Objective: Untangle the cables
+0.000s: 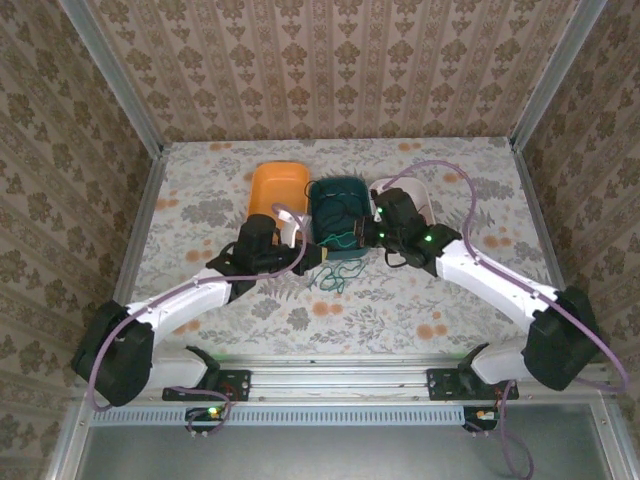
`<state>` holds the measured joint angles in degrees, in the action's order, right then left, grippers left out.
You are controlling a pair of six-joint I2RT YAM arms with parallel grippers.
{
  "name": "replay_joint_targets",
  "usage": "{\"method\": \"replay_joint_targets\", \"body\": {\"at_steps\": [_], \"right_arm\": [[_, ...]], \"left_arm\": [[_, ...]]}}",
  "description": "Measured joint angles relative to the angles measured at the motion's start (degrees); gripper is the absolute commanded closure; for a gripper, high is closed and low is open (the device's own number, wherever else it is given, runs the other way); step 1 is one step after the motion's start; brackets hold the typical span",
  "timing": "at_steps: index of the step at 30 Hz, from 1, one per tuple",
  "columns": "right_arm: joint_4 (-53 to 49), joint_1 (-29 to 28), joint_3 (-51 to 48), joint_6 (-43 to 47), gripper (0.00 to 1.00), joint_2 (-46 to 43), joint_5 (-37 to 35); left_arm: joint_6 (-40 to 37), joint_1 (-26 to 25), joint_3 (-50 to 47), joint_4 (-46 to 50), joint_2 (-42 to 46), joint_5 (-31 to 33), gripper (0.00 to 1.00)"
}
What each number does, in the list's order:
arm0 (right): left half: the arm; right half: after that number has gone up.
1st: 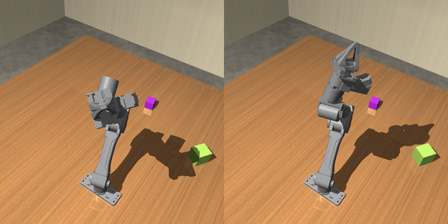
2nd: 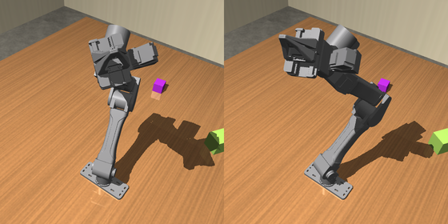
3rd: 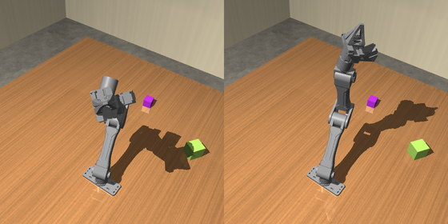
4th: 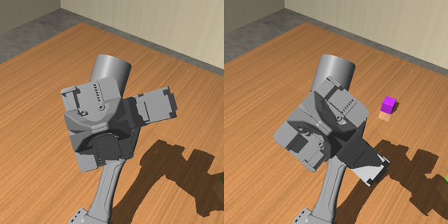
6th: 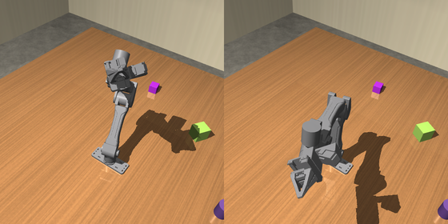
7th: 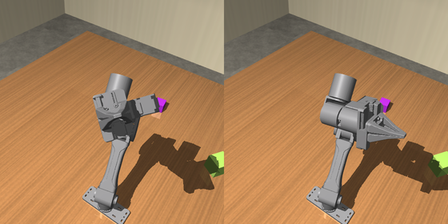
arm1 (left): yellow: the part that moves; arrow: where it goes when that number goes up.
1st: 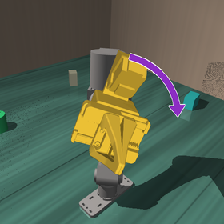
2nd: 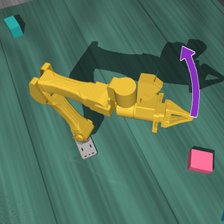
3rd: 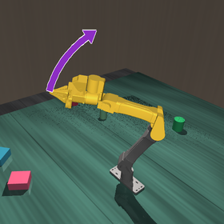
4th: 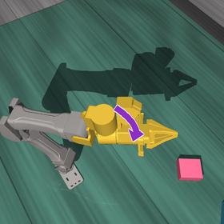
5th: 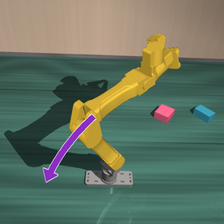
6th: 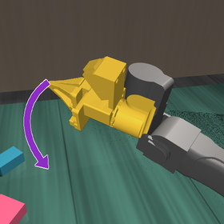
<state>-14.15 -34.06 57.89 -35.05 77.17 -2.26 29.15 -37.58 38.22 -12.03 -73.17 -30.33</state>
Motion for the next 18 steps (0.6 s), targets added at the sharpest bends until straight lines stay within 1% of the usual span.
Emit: {"method": "replay_joint_targets", "body": {"at_steps": [5,11,16,17,18], "right_arm": [[3.8,1.4,-2.0,-2.5,0.98,-2.7,1.0],[10.9,2.8,-5.4,-5.7,0.98,-3.0,6.8],[15.6,3.0,-5.8,-7.8,0.97,-3.0,10.8],[15.9,3.1,-5.8,-8.2,0.94,-3.0,11.1],[16.0,3.1,-5.8,-8.3,0.84,-3.0,11.3]], "left_arm": [[0.9,0.2,-0.1,-3.0,-3.5,-3.2,1.00],[0.9,0.3,0.2,-3.7,-7.6,-6.6,1.00],[2.0,2.3,0.1,-4.8,-8.5,-7.5,1.00],[2.7,2.9,0.0,-6.0,-8.5,-7.7,1.00],[3.6,3.7,-0.2,-7.4,-8.5,-7.9,1.00]]}}
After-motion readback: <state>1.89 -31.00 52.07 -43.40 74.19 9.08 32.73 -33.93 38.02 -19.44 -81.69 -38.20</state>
